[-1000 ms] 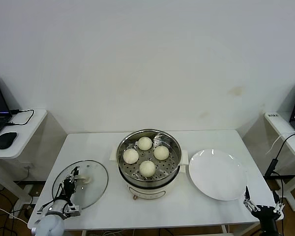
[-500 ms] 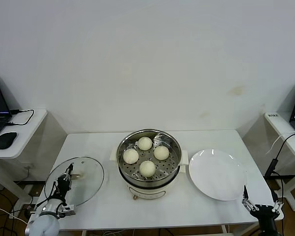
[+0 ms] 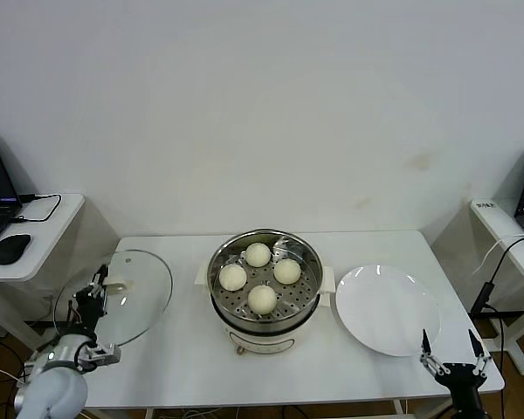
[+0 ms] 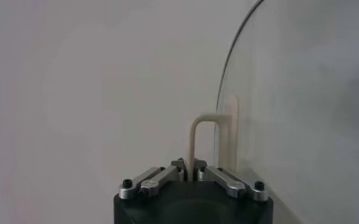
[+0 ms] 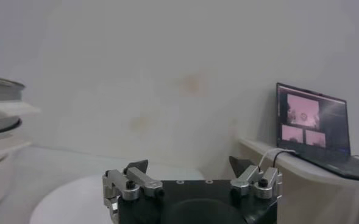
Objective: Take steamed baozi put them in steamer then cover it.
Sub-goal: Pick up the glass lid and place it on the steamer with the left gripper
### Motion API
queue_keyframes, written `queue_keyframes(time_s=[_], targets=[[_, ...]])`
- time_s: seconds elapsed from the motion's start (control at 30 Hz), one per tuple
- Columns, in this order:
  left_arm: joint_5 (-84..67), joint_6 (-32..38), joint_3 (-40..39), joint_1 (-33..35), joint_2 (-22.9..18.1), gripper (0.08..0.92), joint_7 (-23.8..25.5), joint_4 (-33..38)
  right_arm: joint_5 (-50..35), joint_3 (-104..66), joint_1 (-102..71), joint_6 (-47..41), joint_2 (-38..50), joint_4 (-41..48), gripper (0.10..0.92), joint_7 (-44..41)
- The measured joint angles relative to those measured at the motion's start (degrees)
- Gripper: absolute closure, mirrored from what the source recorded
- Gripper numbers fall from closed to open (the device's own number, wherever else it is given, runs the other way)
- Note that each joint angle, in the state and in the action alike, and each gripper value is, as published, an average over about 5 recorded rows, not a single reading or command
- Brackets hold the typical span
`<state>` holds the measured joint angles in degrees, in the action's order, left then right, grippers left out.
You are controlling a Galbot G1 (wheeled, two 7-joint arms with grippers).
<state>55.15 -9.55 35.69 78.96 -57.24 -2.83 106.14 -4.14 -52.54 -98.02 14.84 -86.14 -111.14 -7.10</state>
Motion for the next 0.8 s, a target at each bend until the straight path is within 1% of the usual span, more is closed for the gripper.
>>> queue_keyframes(time_s=[0.2, 0.43, 0.6, 0.8], targets=[[-4.9, -5.0, -3.3, -1.3, 2.9, 0.855, 1.6, 7.2, 1.6, 1.1, 0.1, 0.2, -0.4, 0.3, 0.203, 0.3], [-6.0, -10.7, -11.9, -6.5, 5.8, 0.855, 3.8, 10.4, 4.8, 2.1, 0.2, 0.5, -1.4, 0.6, 0.203, 1.1], [-4.5, -14.6, -19.3, -12.0, 6.0, 0.855, 6.1, 10.8, 7.2, 2.8, 0.3, 0.9, -2.3, 1.0, 0.203, 1.8], [-0.3, -18.9, -27.6, -18.8, 4.0, 0.855, 10.0, 9.7, 11.3, 3.7, 0.2, 2.1, -3.2, 1.7, 0.203, 3.0]])
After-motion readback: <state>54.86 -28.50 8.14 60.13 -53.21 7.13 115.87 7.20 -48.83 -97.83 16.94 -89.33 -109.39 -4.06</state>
